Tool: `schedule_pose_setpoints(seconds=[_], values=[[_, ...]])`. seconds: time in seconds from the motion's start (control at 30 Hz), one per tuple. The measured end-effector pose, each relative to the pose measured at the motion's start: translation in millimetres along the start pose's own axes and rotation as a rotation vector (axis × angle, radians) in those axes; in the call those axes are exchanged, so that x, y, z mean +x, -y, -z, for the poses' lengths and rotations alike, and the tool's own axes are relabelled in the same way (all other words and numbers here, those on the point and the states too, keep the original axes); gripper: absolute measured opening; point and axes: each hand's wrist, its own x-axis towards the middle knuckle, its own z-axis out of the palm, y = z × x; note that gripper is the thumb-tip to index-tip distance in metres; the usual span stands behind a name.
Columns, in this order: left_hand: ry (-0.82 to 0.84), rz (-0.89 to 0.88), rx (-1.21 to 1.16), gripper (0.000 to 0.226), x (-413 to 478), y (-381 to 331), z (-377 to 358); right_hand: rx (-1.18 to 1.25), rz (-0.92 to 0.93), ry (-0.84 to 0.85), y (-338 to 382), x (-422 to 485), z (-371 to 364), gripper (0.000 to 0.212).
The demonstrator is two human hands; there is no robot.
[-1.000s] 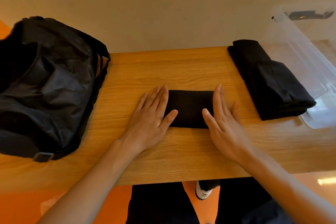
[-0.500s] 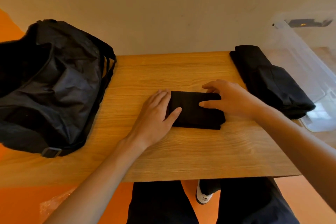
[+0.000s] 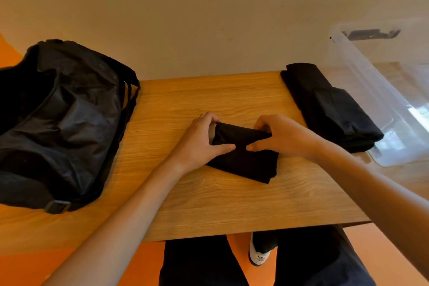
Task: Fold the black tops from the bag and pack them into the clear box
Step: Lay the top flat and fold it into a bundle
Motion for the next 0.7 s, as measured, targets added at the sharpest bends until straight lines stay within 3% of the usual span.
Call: schedule_pose_setpoints(seconds=[0.1, 0.23, 0.43, 0.57, 0.7], values=[[0.019, -0.02, -0.057, 0.05, -3.4, -10.1, 0.0, 0.057, 0.037, -0.056, -5.3, -13.0, -6.6, 0.027], [0.081, -0.023, -0.148, 0.061, -5.2, -20.9, 1.0, 0.232, 0.069, -0.121, -9.7, -34.0, -6.4, 0.026], [0.331, -0.028, -0.376, 0.047, 4.8, -41.4, -0.8, 0.433, 0.077, -0.263, -11.8, -70.1, 4.4, 0.023], [0.33, -0.026, -0.526, 0.046, 16.1, -60.1, -6.6, 0.544, 0.058, -0.396, -15.6, -89.2, 17.4, 0.028], [0.275, -0.012, -0.63, 0.047, 37.3, -83.8, -7.6, 0.485, 0.025, -0.523, -14.1, -90.4, 38.5, 0.032]])
